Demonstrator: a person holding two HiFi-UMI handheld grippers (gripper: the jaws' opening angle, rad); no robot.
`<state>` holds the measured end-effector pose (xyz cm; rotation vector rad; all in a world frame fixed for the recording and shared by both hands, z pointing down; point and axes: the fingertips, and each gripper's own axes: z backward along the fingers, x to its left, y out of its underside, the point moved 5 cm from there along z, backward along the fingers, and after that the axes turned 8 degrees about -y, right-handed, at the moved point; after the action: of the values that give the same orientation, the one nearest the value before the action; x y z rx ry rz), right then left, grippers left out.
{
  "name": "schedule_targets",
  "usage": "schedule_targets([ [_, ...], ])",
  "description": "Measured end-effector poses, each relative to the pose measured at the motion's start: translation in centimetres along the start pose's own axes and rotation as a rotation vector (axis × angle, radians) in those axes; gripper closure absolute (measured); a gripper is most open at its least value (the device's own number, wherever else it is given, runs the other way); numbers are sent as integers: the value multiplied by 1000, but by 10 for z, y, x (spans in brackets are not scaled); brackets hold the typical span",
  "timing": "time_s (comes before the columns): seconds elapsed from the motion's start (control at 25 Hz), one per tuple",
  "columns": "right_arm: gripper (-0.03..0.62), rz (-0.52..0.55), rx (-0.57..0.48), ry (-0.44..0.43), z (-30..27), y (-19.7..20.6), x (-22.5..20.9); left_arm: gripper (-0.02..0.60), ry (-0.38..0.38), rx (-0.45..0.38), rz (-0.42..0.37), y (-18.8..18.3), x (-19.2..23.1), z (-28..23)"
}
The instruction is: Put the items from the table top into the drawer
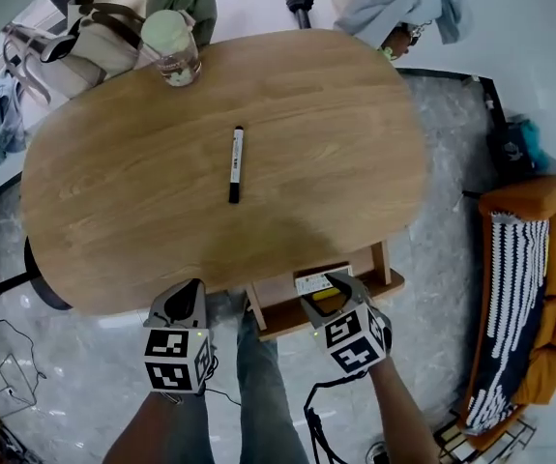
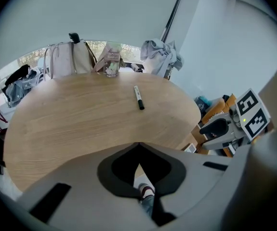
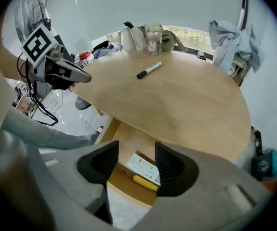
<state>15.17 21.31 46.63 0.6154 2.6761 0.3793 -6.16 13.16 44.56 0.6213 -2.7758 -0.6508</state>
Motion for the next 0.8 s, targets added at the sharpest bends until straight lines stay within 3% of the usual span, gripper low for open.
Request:
schedule_targets([
  [0.52, 368, -84, -63, 61, -24, -97, 19, 589, -11, -24, -27, -51, 85, -3],
  [0.8, 368, -141, -92, 91, -38, -146, 18, 589, -30, -48, -4, -81, 132, -6],
])
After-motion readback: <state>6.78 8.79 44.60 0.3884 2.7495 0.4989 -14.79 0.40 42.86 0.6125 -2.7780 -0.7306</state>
